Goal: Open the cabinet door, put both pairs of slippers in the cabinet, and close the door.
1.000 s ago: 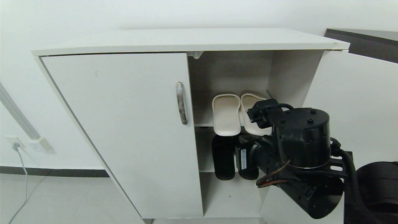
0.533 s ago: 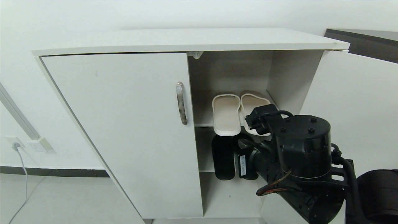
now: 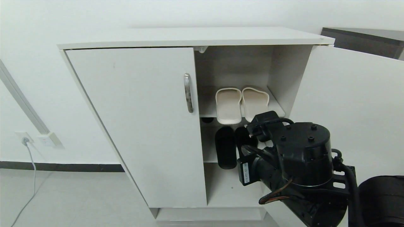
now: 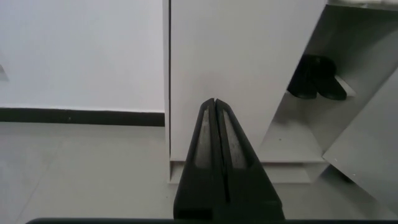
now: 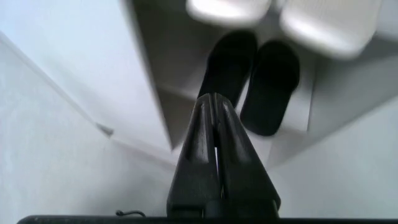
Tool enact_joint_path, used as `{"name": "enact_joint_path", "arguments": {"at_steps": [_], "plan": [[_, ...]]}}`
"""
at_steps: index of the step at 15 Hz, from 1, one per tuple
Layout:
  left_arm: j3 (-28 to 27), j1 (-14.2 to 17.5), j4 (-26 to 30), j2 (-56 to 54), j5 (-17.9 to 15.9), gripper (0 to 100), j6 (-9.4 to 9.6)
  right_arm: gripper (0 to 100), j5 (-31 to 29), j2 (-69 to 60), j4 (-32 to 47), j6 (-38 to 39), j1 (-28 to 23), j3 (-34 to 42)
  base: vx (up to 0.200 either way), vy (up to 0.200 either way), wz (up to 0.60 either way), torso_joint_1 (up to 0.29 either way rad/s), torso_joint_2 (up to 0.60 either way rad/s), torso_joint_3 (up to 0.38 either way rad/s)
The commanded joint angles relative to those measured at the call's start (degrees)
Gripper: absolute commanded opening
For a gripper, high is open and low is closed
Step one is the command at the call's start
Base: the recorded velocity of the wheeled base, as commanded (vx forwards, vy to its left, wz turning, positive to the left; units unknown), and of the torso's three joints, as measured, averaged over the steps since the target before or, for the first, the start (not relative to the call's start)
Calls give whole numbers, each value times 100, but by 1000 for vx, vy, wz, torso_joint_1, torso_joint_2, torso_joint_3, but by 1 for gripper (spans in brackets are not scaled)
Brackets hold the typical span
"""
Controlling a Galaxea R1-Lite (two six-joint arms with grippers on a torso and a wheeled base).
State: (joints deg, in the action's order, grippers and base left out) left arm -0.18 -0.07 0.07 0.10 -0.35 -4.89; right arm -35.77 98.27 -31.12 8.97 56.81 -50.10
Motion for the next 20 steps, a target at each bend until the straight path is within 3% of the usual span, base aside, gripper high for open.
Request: {"name": "enact_joint_path", "arguments": {"at_steps": [1,8,20], "plan": [[1,-1,1,-1,0,0,-3,0,0,26,-25,-10,6,27,-200,0,0,-2,7,2],[1,-1,-7,-1,0,0,-3,0,35,26,-245,-177,-21,255,-200,0,0,2,2,1],[1,-1,-7,-1,0,0,-21,0,44,122,-263,-177,-29,299,0,0,0,0,0,0]]}}
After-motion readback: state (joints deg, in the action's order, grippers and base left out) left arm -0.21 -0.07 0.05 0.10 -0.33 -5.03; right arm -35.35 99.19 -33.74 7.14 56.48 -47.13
